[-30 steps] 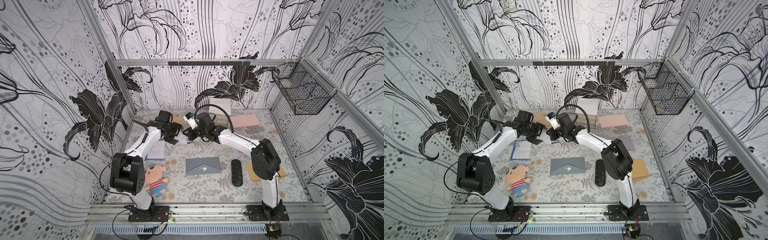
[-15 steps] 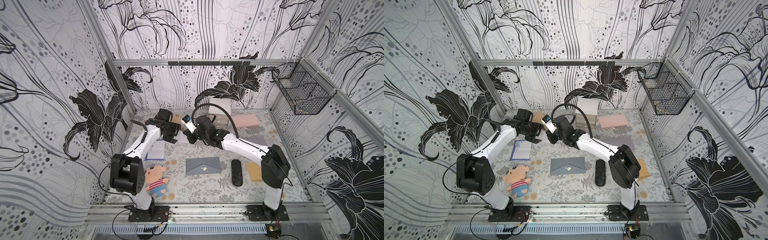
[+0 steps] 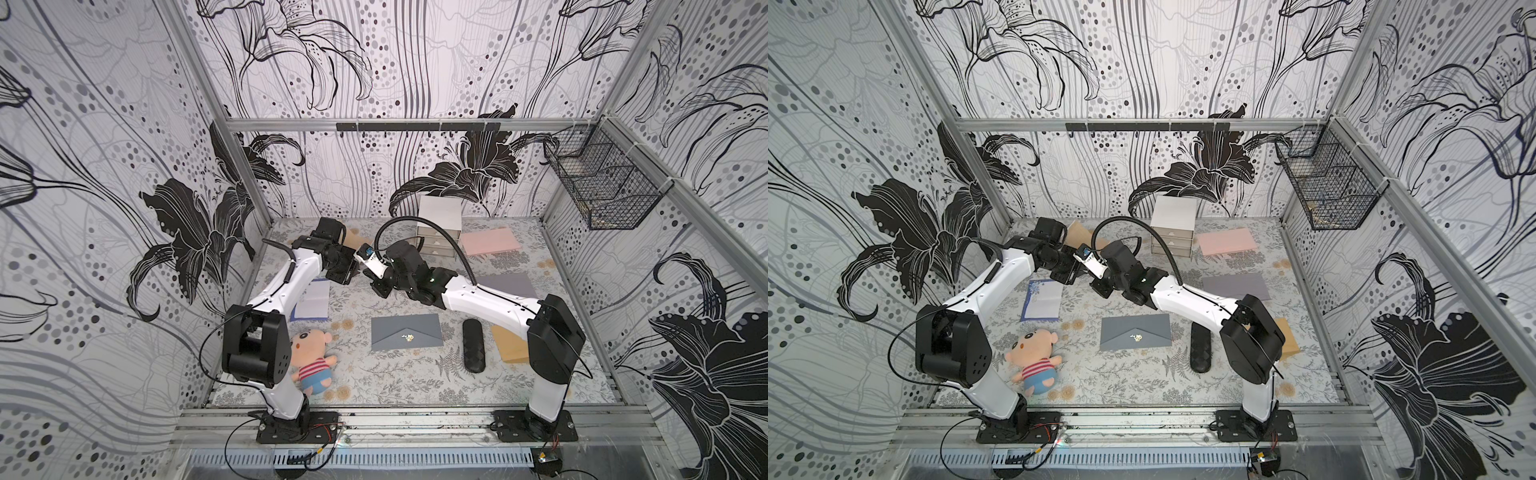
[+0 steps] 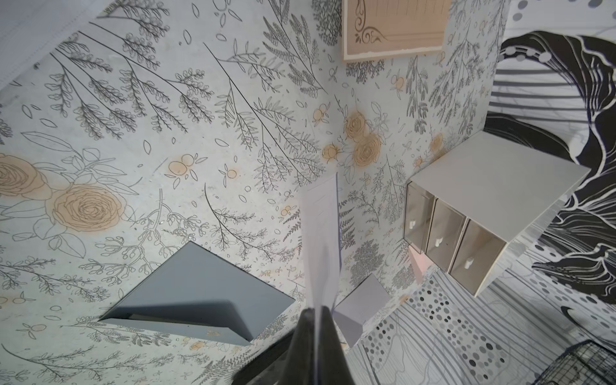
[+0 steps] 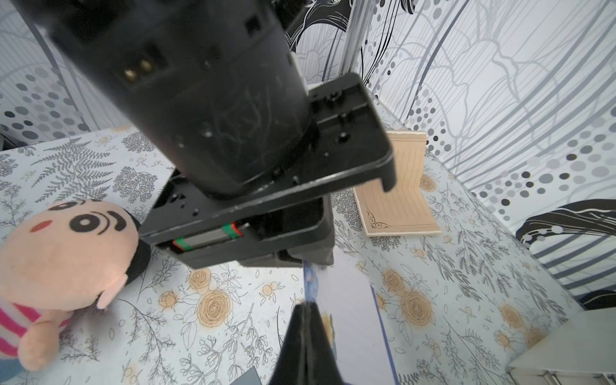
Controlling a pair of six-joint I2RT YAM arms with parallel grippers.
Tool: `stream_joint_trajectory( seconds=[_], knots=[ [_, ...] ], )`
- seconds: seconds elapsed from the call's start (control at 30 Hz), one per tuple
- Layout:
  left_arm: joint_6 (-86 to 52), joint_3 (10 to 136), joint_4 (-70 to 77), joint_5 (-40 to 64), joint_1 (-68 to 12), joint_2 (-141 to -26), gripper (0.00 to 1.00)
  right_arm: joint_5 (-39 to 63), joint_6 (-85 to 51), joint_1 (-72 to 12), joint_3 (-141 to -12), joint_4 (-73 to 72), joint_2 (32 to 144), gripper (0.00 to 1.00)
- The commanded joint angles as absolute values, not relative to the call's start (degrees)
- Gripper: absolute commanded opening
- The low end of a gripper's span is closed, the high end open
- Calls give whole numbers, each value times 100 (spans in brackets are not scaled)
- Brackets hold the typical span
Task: Take the letter paper out of the envelope
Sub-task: Pick up the letter paper from the center of the board, then place the letter paper at the center of the board.
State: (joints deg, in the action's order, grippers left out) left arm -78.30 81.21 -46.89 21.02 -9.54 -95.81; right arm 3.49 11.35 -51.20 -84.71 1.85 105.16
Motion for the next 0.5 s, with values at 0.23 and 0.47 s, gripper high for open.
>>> stream_joint_trajectory(
  seconds=[0.23,0.47],
  knots=[
    [-5808,7723,-2105,3056,-961,-10055,0,257,-447,-4694,-7678,682,9234,41],
    [-4143,8587,-1250,3735,-1127,-11460,0,257,-1252,-3895,-6913,1181,8236,42]
  ],
)
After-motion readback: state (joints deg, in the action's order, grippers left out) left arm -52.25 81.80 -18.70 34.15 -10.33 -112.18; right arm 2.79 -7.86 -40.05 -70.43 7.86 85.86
